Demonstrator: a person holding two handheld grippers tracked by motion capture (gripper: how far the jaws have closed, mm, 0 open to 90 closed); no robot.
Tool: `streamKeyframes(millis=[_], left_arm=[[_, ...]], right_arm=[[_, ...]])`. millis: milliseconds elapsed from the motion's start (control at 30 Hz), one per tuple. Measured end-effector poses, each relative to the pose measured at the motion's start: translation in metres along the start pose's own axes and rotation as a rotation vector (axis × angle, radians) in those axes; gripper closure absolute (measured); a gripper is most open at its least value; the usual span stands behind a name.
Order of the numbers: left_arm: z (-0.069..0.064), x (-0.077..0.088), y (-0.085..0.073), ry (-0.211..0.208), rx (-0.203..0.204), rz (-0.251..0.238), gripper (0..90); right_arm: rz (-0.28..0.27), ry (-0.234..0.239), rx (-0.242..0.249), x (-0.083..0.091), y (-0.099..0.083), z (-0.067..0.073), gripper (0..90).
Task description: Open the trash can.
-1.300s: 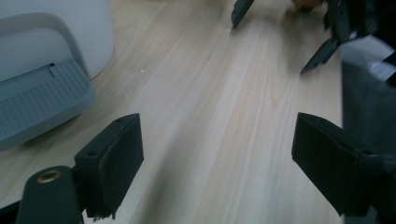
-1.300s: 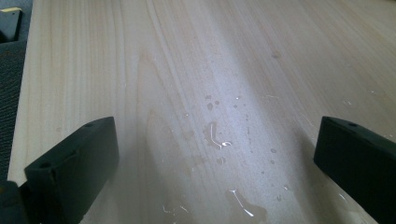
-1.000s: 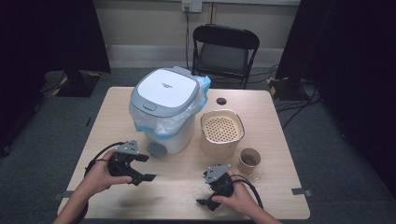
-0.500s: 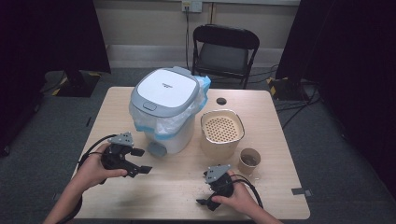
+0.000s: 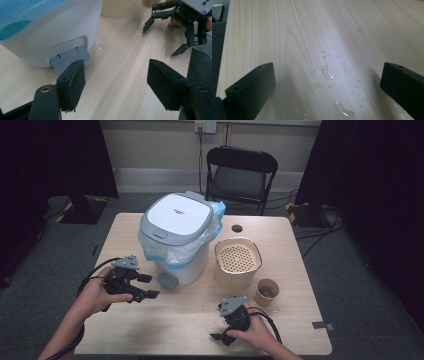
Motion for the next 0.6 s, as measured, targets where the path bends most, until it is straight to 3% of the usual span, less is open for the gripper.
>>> streamKeyframes(millis=[333, 600], left_arm=[[0.008, 0.008, 0.006, -0.006, 0.014, -0.008, 35.8], [0.01, 0.013, 0.019, 0.014, 0.021, -0.005, 39.7]], right_arm=[[0.0, 0.0, -0.001, 0.0, 0.0, 0.0, 0.0], [0.0, 0.0, 0.0, 0.0, 0.0, 0.0, 0.0]])
Point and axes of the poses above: each handheld gripper's, and its own axes: x roughly backward along the jaws, y roughly out of its top, z roughly to its left, the point moved 2 cm from there along -x, roughly forward along the jaws, and after that the axes turned 12 degrees about -z, right-handed, at the moved point
